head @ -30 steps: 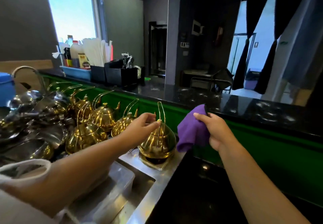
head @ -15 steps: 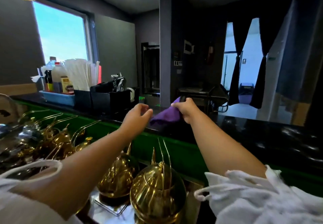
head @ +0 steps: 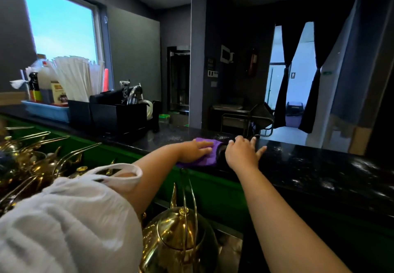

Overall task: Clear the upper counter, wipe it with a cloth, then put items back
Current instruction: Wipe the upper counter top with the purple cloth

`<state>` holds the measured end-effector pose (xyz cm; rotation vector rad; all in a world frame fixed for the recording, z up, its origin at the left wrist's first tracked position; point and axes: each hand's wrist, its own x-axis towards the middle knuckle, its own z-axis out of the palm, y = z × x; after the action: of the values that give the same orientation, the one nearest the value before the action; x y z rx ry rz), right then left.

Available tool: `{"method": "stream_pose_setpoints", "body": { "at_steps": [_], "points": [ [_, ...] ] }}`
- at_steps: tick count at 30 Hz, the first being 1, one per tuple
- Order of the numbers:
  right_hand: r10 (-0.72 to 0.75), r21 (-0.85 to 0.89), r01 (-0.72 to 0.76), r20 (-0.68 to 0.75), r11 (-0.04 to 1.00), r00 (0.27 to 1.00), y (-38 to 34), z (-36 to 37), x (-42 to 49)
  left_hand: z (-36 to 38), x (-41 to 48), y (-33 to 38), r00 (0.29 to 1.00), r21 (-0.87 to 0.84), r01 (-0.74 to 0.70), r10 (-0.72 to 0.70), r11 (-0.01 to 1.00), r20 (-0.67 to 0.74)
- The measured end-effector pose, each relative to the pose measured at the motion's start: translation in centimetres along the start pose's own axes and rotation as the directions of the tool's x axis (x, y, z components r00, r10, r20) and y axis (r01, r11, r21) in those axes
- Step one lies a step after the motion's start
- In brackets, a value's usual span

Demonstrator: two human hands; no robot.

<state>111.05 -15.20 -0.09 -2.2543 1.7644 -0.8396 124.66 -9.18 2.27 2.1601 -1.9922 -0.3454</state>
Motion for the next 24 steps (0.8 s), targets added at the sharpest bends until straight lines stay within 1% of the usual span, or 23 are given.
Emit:
{"method": "stream_pose_setpoints", "body": {
  "at_steps": [1, 3, 5, 7, 8, 10, 12, 13, 15, 19, 21, 22, 24],
  "points": [
    [-0.017, -0.017, 0.017, 0.007, 1.000, 1.000, 0.0, 0.2, 0.1, 0.2, 0.5, 0.1, 0.998, 0.036, -0.001, -0.001, 0.999, 0.063],
    [-0.062, -0.045, 0.063, 0.027, 0.997, 0.998, 0.1, 0.4, 0.1, 0.5, 0.9, 0.0, 0.994, 0.084, -0.022, 0.013, 0.996, 0.105],
    [-0.110, -0.071, 0.114, 0.058, 0.991, 0.992, 0.0, 0.6, 0.0, 0.7, 0.7, -0.4, 0.995, 0.118, -0.055, 0.045, 0.991, 0.089],
    [-0.169, -0.095, 0.179, 0.103, 0.979, 0.980, -0.1, 0.7, -0.2, 0.7, 0.2, -1.4, 0.998, 0.106, -0.050, 0.046, 0.993, 0.043],
    [-0.196, -0.096, 0.208, 0.127, 0.973, 0.972, 0.0, 0.7, -0.3, 0.6, 0.1, -2.4, 1.000, 0.123, -0.022, 0.019, 0.992, 0.023],
    [-0.231, -0.089, 0.247, 0.162, 0.965, 0.959, 0.0, 0.6, -0.6, -0.1, 0.1, -4.8, 0.996, 0.171, 0.093, -0.093, 0.981, -0.013],
    [-0.248, -0.093, 0.267, 0.174, 0.959, 0.953, -0.1, 0.6, -0.8, -0.8, 0.4, -6.9, 0.977, 0.217, 0.213, -0.209, 0.953, -0.043],
    [-0.255, -0.099, 0.275, 0.176, 0.956, 0.951, -0.2, 0.6, -0.9, -0.8, 0.7, -7.3, 0.971, 0.248, 0.241, -0.236, 0.938, -0.048],
    [-0.270, -0.116, 0.292, 0.174, 0.949, 0.947, -0.3, 0.6, -0.9, -0.2, 0.8, -6.4, 0.978, 0.265, 0.209, -0.205, 0.941, -0.042],
    [-0.270, -0.122, 0.291, 0.163, 0.949, 0.949, -0.2, 0.6, -0.7, 1.6, -0.4, -2.4, 0.999, 0.183, 0.015, -0.007, 0.983, -0.041],
    [-0.266, -0.119, 0.287, 0.163, 0.950, 0.950, -0.1, 0.6, -0.7, 1.6, -0.9, -2.8, 0.999, 0.157, -0.043, 0.046, 0.987, -0.018],
    [-0.273, -0.121, 0.295, 0.167, 0.948, 0.947, -0.1, 0.6, -0.7, 1.3, -0.9, -3.8, 0.999, 0.111, -0.048, 0.050, 0.993, -0.013],
    [-0.295, -0.128, 0.320, 0.178, 0.939, 0.939, -0.2, 0.6, -0.8, 0.3, -0.8, -6.7, 1.000, 0.044, 0.014, -0.013, 0.999, -0.026]
  ]
}}
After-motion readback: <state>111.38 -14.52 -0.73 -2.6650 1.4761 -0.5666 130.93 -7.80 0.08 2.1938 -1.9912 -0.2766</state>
